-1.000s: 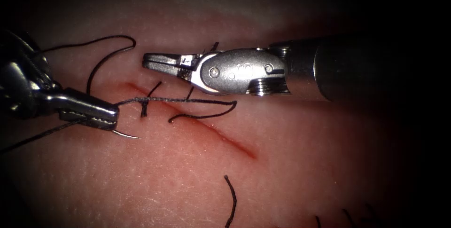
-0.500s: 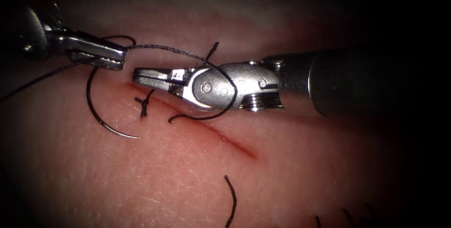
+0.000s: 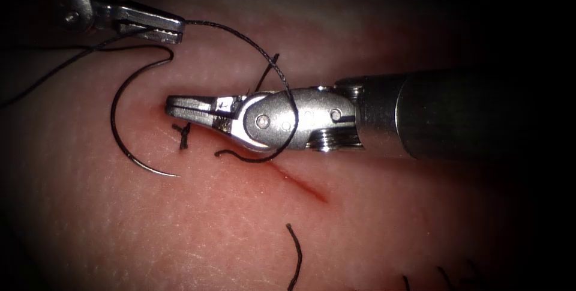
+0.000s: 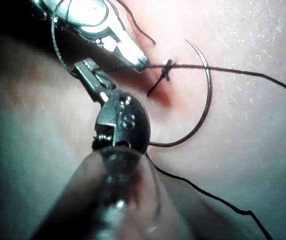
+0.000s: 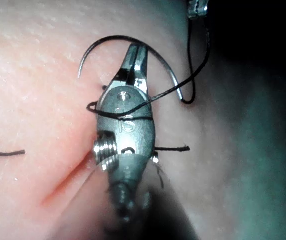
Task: Wound Closure
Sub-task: Wrap the suture twice counter-clockwise around the right gripper
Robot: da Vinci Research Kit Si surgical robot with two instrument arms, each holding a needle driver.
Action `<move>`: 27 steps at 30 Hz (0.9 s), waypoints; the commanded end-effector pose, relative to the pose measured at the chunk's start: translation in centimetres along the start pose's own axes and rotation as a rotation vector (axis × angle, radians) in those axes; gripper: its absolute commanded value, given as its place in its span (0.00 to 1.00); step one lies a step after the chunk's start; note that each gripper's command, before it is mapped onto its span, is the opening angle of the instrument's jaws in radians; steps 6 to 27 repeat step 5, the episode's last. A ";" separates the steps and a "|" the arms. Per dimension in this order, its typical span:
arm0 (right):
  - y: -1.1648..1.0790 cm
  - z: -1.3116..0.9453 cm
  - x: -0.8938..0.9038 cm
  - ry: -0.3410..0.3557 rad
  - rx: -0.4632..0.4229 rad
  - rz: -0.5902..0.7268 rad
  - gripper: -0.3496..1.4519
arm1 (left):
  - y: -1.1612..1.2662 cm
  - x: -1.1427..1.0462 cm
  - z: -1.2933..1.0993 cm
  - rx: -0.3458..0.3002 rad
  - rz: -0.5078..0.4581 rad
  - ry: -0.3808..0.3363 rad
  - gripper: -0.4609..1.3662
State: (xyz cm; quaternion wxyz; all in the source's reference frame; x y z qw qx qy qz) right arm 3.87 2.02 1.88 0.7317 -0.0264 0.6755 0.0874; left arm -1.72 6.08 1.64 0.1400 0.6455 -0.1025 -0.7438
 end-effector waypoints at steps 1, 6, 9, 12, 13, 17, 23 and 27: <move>0.00 0.00 0.01 0.000 0.000 0.000 0.00 | 0.03 -0.02 0.00 -0.009 -0.004 -0.001 0.06; -0.01 0.00 0.03 0.001 0.001 0.002 0.00 | 0.10 -0.08 0.01 -0.008 -0.005 -0.002 0.06; -0.01 0.00 0.03 0.001 0.001 0.002 0.00 | 0.10 -0.08 0.01 -0.008 -0.005 -0.002 0.06; -0.01 0.00 0.03 0.001 0.001 0.002 0.00 | 0.10 -0.08 0.01 -0.008 -0.005 -0.002 0.06; -0.01 0.00 0.03 0.001 0.001 0.002 0.00 | 0.10 -0.08 0.01 -0.008 -0.005 -0.002 0.06; -0.01 0.00 0.03 0.001 0.001 0.002 0.00 | 0.10 -0.08 0.01 -0.008 -0.005 -0.002 0.06; -0.01 0.00 0.03 0.001 0.001 0.002 0.00 | 0.10 -0.08 0.01 -0.008 -0.005 -0.002 0.06; -0.01 0.00 0.03 0.001 0.001 0.002 0.00 | 0.10 -0.08 0.01 -0.008 -0.005 -0.002 0.06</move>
